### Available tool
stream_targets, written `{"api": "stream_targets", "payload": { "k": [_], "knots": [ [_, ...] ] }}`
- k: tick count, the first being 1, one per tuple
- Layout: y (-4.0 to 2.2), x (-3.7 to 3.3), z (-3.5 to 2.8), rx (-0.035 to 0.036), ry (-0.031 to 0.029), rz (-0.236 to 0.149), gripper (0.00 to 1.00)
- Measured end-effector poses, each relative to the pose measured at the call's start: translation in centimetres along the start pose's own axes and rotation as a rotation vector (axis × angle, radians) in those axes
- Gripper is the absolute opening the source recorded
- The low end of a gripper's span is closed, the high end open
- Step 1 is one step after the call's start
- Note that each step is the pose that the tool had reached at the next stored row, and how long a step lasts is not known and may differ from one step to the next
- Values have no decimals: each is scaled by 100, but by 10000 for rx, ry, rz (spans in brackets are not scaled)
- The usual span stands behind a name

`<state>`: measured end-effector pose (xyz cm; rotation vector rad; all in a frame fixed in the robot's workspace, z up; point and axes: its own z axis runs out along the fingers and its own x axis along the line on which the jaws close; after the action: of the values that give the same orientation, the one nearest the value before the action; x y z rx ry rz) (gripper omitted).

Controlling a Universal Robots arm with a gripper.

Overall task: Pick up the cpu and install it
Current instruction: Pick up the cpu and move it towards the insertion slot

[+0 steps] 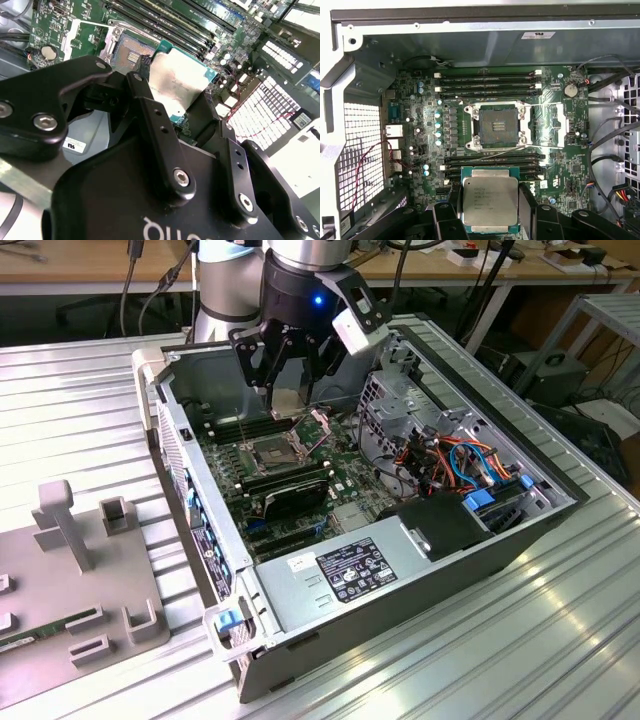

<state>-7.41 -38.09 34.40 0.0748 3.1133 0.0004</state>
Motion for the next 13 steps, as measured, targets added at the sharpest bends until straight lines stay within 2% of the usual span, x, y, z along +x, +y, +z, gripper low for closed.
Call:
{"api": "stream_targets", "payload": {
  "k": [1, 3, 13],
  "knots": [
    [5, -106, 69, 0, -1, -7, 55],
    [56, -134, 113, -9, -18, -274, 55],
    [60, -134, 116, -9, -17, -318, 55]
  ]
}}
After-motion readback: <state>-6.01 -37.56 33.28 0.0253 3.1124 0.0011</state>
